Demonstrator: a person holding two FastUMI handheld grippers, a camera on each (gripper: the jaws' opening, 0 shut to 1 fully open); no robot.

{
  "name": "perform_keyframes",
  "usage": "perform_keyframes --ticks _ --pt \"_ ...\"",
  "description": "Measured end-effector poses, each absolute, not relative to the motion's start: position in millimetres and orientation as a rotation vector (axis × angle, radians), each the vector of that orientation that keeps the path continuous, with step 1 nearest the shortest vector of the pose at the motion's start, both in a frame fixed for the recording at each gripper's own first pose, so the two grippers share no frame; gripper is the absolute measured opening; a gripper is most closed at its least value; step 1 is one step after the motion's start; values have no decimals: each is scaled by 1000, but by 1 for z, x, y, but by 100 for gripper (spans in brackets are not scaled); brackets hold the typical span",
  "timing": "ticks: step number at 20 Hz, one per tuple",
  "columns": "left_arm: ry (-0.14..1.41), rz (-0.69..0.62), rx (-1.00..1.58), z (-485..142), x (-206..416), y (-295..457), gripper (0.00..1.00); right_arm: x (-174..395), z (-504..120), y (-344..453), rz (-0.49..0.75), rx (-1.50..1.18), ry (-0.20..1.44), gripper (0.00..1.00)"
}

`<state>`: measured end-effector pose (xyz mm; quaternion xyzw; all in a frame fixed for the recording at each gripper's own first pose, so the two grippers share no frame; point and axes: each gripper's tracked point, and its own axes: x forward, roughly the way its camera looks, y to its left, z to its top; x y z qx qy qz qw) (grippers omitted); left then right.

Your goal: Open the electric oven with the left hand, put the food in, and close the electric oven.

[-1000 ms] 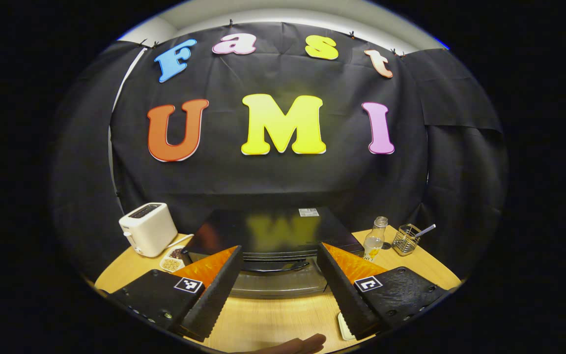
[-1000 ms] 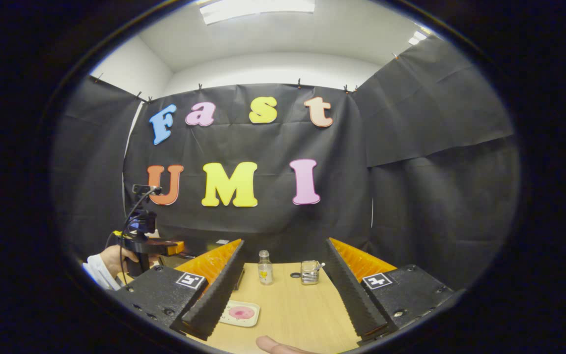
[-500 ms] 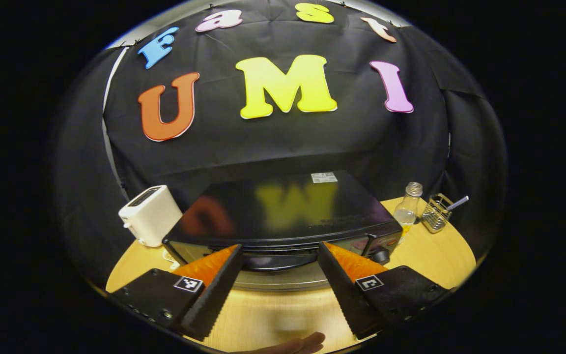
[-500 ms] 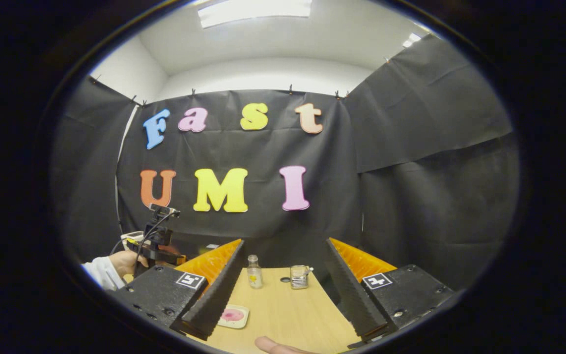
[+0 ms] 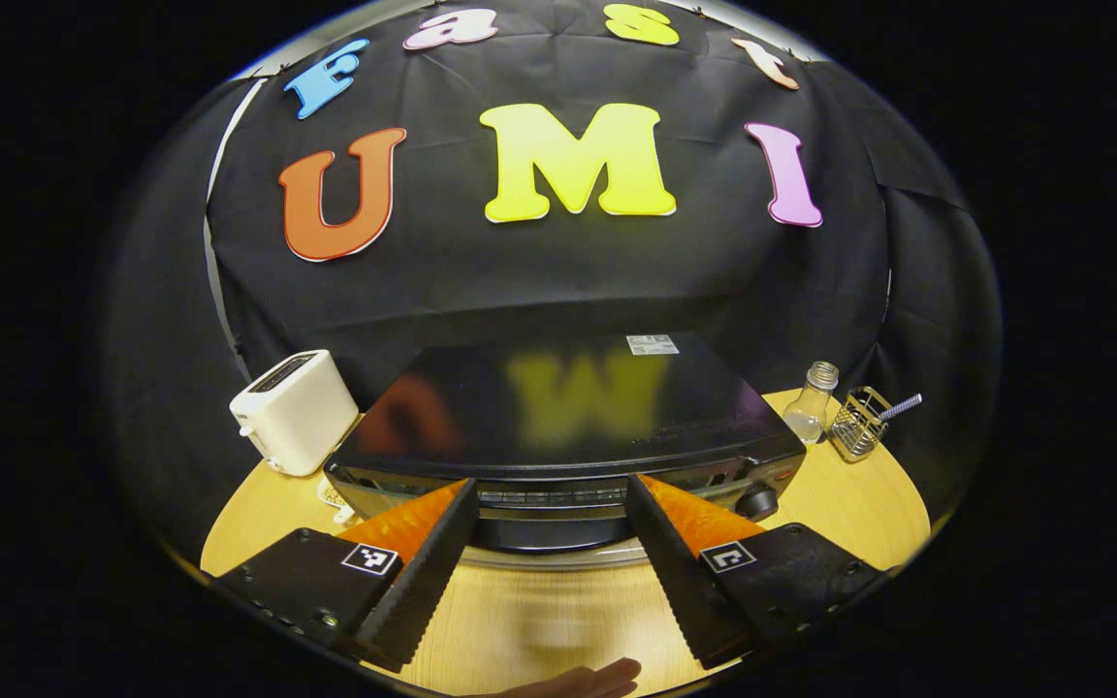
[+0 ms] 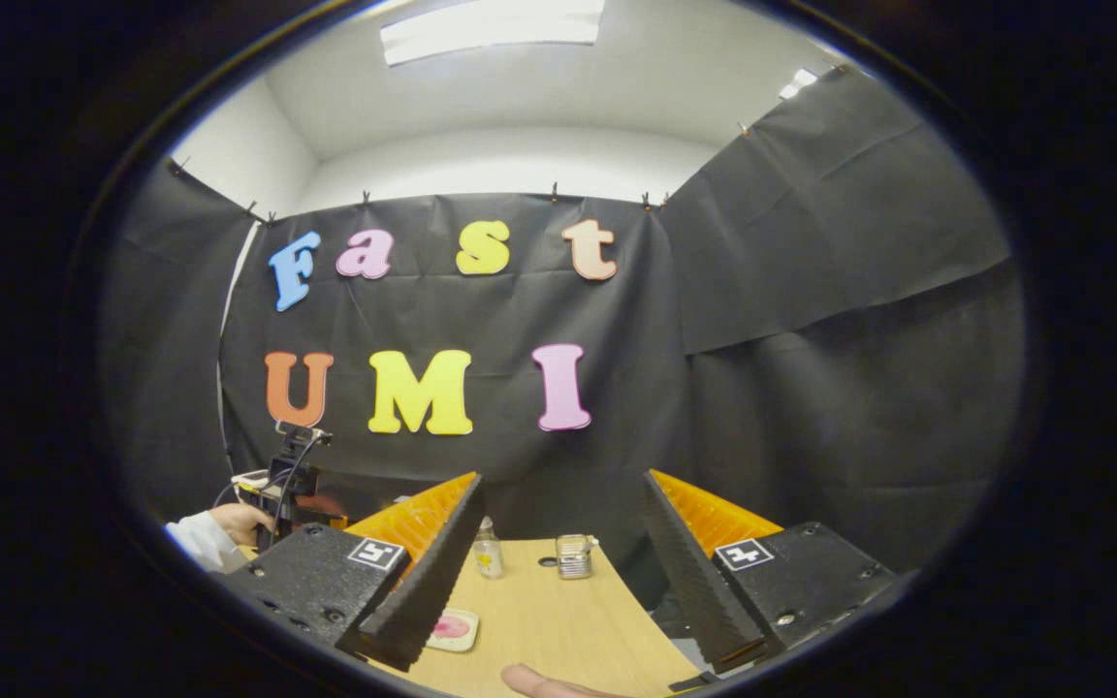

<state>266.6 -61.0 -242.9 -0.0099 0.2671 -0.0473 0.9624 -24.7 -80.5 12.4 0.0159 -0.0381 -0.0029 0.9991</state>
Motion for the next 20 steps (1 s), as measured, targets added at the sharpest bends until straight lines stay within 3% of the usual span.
perform_keyframes --ticks 12,20 --pt "565 -118 -30 -260 208 -60 97 -26 -8 -57 69 41 36 100" --pt "567 -133 -53 -292 161 -64 97 -26 -4 -58 64 29 27 100"
